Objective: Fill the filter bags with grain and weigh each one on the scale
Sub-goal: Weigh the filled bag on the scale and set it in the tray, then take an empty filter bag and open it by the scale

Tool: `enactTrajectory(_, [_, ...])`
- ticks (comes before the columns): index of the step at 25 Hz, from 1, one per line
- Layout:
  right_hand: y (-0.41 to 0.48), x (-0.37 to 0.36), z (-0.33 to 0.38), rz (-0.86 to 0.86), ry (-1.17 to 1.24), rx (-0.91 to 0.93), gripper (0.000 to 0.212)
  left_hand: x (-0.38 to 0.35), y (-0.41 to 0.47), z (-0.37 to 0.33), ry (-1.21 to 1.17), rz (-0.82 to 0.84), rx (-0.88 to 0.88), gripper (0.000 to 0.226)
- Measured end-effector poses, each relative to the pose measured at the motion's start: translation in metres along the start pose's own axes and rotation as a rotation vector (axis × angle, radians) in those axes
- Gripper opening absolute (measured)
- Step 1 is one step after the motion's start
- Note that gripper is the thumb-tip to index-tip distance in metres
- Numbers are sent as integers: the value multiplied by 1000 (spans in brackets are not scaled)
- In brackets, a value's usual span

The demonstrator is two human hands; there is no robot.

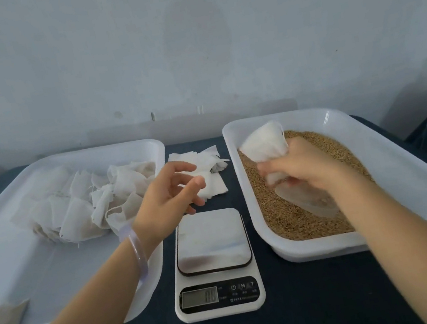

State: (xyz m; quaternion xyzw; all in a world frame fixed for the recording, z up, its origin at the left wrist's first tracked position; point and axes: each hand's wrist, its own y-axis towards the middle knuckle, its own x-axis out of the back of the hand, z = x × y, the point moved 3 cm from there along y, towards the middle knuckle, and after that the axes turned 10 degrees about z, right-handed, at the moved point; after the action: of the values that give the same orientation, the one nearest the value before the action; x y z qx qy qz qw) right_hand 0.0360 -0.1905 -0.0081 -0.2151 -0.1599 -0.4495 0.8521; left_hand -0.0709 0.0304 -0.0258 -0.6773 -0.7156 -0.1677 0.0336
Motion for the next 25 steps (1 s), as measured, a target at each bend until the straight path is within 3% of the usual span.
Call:
enactTrajectory(2, [0, 18, -16, 141, -408, -199, 16, -2, 1, 4, 53, 16, 15, 11])
enactTrajectory(5, [1, 23, -33, 188, -615, -345, 12, 0, 3, 5, 66, 8, 16, 8])
enactTrajectory(16, [1, 26, -37, 97, -622, -287, 12, -1, 4, 6, 113, 15, 48, 10])
enactTrajectory(25, [-4, 30, -46, 162, -548, -316, 15, -2, 4, 7, 143, 31, 66, 13])
